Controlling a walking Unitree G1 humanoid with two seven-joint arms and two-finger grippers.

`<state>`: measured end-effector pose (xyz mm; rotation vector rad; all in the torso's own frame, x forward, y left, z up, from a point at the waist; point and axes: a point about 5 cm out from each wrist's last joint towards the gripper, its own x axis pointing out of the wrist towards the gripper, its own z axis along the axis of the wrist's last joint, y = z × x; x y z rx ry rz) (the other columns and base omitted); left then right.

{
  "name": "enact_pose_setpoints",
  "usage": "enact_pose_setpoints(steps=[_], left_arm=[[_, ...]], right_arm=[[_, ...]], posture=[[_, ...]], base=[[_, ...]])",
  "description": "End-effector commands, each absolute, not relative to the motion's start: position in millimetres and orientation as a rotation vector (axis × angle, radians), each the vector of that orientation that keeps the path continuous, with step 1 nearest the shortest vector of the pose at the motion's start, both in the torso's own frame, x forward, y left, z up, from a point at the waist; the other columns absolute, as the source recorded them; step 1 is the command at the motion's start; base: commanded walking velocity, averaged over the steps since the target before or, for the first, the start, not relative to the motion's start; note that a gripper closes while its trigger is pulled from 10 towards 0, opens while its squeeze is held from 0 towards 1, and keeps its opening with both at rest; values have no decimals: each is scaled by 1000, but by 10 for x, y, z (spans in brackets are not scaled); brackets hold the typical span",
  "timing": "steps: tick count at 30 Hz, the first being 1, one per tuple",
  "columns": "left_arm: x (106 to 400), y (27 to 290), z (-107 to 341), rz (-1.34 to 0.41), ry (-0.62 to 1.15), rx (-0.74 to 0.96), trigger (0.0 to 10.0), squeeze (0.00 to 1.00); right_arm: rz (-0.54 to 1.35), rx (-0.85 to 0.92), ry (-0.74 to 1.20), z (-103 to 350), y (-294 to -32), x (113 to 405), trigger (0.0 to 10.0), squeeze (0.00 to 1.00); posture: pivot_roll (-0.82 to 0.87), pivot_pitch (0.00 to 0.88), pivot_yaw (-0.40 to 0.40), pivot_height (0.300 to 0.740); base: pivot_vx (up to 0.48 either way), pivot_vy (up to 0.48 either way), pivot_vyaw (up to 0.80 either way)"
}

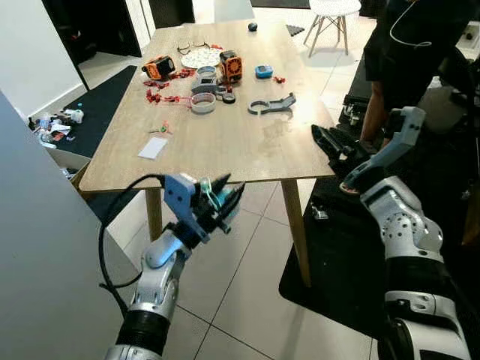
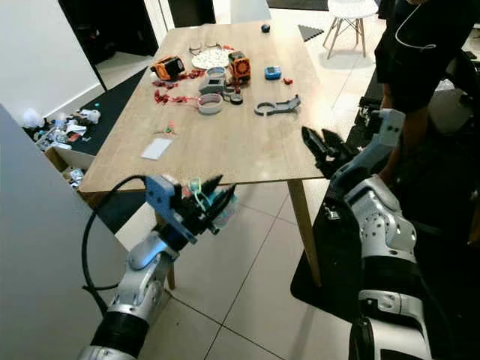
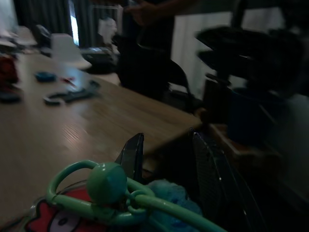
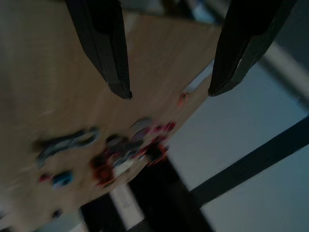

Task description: Hang keys on a hook

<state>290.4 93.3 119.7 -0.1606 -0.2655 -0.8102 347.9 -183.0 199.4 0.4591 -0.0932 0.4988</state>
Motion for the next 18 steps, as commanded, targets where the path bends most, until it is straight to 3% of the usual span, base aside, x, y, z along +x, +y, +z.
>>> enact_pose_setpoints(steps=[1, 12, 18], left_arm=[[2848, 997, 1088, -817, -248, -155, 10000, 0], [2760, 990, 899, -842, -197, -161, 10000, 0], [2683, 950, 923, -941, -224, -196, 10000, 0]], right_arm=[[581, 479, -36, 1890, -1678, 3432, 10000, 0], [652, 486, 29, 1760, -1479, 3388, 10000, 0], [738, 562, 101, 1671, -1398, 3331, 10000, 0]], posture=[[-131, 65, 81, 740], [-128, 70, 78, 740], [-129, 70, 75, 740]], base=[[0, 0, 0], [0, 0, 0], [0, 0, 0]])
